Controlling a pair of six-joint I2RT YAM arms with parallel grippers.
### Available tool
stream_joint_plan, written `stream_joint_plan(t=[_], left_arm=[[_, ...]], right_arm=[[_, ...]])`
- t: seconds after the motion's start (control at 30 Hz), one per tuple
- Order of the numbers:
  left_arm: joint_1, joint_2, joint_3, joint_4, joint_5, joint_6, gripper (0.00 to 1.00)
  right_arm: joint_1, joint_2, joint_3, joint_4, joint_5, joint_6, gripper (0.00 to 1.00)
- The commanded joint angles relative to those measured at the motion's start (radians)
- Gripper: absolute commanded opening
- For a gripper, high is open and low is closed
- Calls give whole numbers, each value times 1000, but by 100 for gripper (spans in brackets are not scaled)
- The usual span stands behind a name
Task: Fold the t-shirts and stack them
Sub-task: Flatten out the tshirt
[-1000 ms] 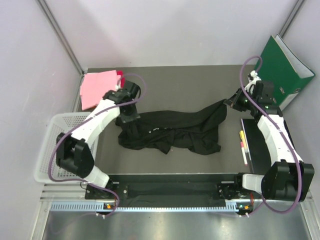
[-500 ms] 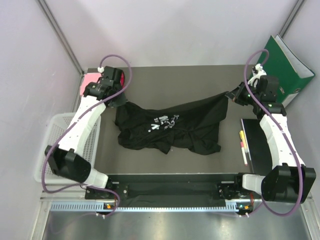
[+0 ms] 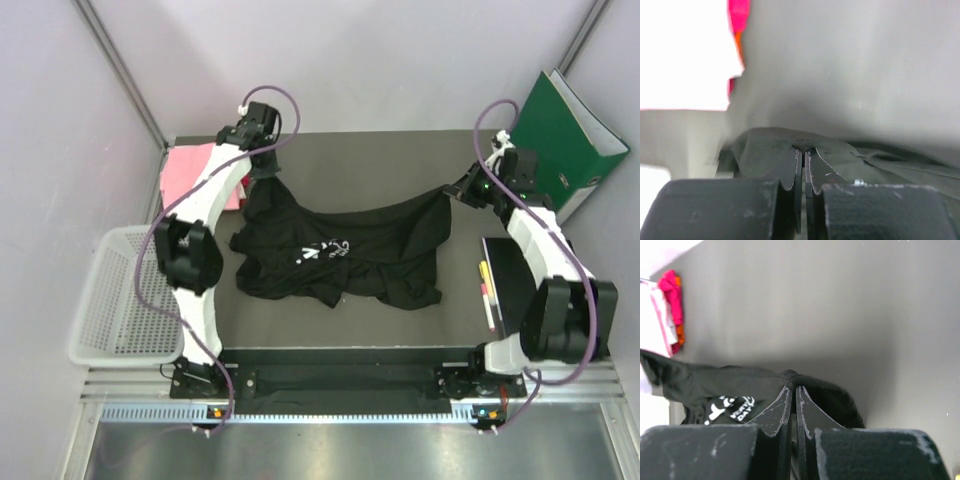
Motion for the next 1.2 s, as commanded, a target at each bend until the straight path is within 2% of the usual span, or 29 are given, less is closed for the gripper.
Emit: stream_joint_plan(t=[0.0,0.07,0.1,0.13,0.17,0.2,0.3,0.53,0.77,0.97,1.07,1.17], left_arm=[[11,208,219,-2,34,46,0],[22,270,326,4,68,49,0],[28,319,355,11,84,51,8],[46,339,401,24,135,51,24],[59,354,417,43,153,33,57],[70,370,425,48,160,13,86],[102,333,386,85,177,-12,97],[120,235,153,179,190,14,96],[120,364,205,139,206,11,91],[120,413,251,116,190,13,87],[120,425,241,120,190,20,79],[120,442,241,120,195,13,44]], right_arm=[[-14,94,75,93,-2,4,0],[-14,121,99,101,5,-2,0],[-14,149,107,104,8,-9,0],[-14,161,121,105,16,-10,0],[-14,172,128,113,19,-10,0],[-12,192,136,116,18,-6,0],[-3,215,150,115,24,2,0],[22,250,156,127,39,19,0],[28,328,217,101,21,11,0],[28,362,263,87,18,-1,0],[28,370,259,96,10,10,0],[28,373,259,99,10,13,0]])
